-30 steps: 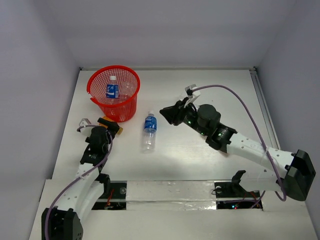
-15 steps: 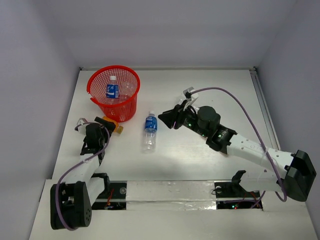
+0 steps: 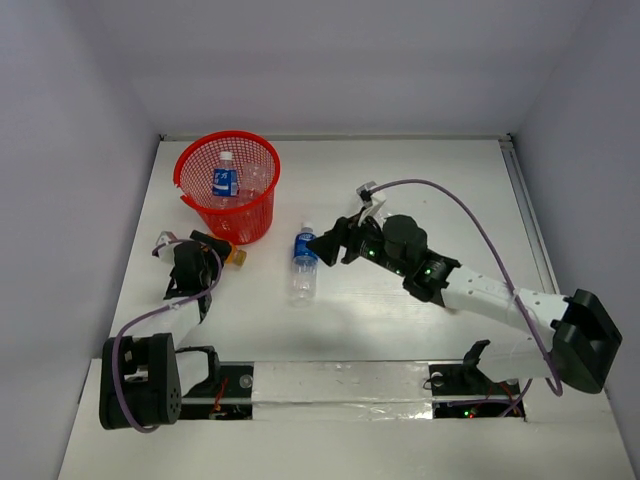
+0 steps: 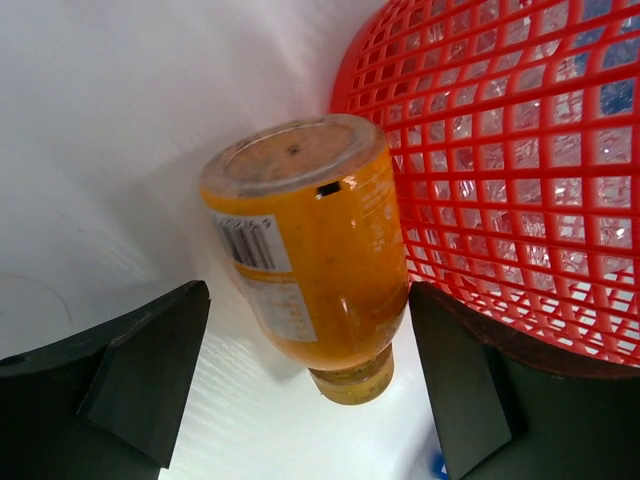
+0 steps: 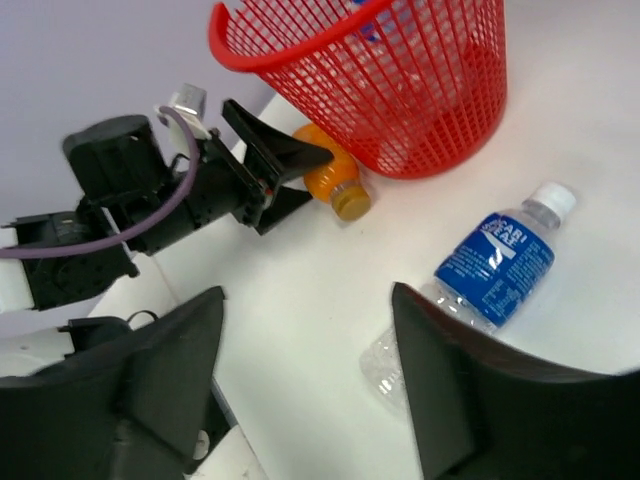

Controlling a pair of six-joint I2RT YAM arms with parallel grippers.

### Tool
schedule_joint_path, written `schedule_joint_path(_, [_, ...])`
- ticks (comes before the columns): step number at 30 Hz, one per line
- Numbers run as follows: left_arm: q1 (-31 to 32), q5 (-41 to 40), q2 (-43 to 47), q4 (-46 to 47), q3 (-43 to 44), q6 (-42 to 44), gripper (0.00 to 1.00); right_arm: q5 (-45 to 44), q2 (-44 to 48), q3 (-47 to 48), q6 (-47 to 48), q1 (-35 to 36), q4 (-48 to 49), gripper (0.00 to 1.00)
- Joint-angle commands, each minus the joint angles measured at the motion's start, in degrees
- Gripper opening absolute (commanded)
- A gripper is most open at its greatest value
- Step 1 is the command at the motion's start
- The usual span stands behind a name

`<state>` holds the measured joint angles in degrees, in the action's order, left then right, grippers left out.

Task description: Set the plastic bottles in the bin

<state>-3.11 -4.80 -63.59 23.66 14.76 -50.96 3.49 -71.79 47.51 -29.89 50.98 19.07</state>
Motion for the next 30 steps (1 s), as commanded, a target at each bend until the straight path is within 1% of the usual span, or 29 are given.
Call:
schedule_joint_path(1, [-0.4, -1.97, -0.3, 3.85, 1.23, -0.19, 0.78, -2.08, -2.38, -1.1, -2.28, 0.08, 3.87, 0.76])
schedule_joint_path(3, [-0.4, -2.76, -0.74, 4.46, 1.14, -0.11, 0.75, -3.13, -4.05, -0.75, -2.72, 0.08, 3.26, 0.81])
schedule_joint_path(4, [-0.4, -2.85, -0.92, 5.33, 0.97, -0.19, 0.74, -3.31, -5.02, -0.14, -2.72, 0.08, 2.82, 0.85])
schedule_joint_path(5, [-0.4, -3.28, -1.44, 5.87, 0.79, -0.19, 0.74, -3.22, -6.94, 0.21, -2.72, 0.08, 2.29, 0.88])
schedule_joint_path(7, [-0.4, -3.64, -2.23, 6.66, 0.7, -0.28, 0.72, -7.87, -9.06, 2.14, -2.11, 0.08, -1.48, 0.95])
schedule_joint_path(9, [-0.4, -3.9, -3.73, 7.27, 0.44, -0.28, 0.7, -11.46, -11.79, 3.55, -1.49, 0.08, -5.34, 0.98])
schedule_joint_path(11, [-0.4, -3.99, -4.87, 9.03, -0.08, -0.72, 0.68, -12.88, -13.63, 5.31, -1.31, 0.08, -7.02, 1.0])
schedule_joint_path(13, [-0.4, -3.99, -5.57, 10.69, -0.88, -1.07, 0.63, -13.33, -16.44, 6.63, -1.58, 0.08, -8.69, 1.0])
schedule_joint_path(16, [-0.4, -3.47, -5.93, 11.84, -1.84, -0.81, 0.51, -12.89, -20.84, 10.05, -1.93, -0.44, -11.24, 1.0])
schedule_joint_path(18, [-0.4, -3.03, -4.97, 11.76, -2.8, -0.28, 0.46, -11.93, -23.99, 12.68, -2.01, -0.97, -12.38, 1.0])
schedule_joint_path(19, [-0.4, -2.94, -4.27, 11.67, -3.07, -0.11, 0.46, -11.58, -24.97, 13.57, -1.93, -0.97, -12.48, 1.0])
schedule_joint_path(22, [-0.4, -2.5, -0.75, 10.36, -4.48, 0.77, 0.38, -10.08, -28.13, 17.34, -1.75, -0.97, -13.88, 1.0])
schedule_joint_path(26, [-0.4, -0.66, 6.88, 7.55, -6.41, 1.21, 0.36, -7.88, -34.45, 21.31, -1.75, -0.97, -14.94, 1.0])
schedule_joint_path(27, [-0.4, 0.57, 8.3, 7.11, -7.46, 1.21, 0.34, -7.01, -35.34, 21.75, -2.19, -0.97, -14.85, 1.0])
schedule_joint_path(28, [-0.4, 1.19, 11.44, 5.71, -8.08, 0.87, 0.34, -6.74, -36.13, 22.62, -2.36, -0.97, -14.94, 1.0])
schedule_joint_path(30, [-0.4, 3.3, 14.97, 4.03, -9.05, 0.6, 0.33, -6.3, -38.16, 23.51, -2.54, -0.97, -15.81, 1.0])
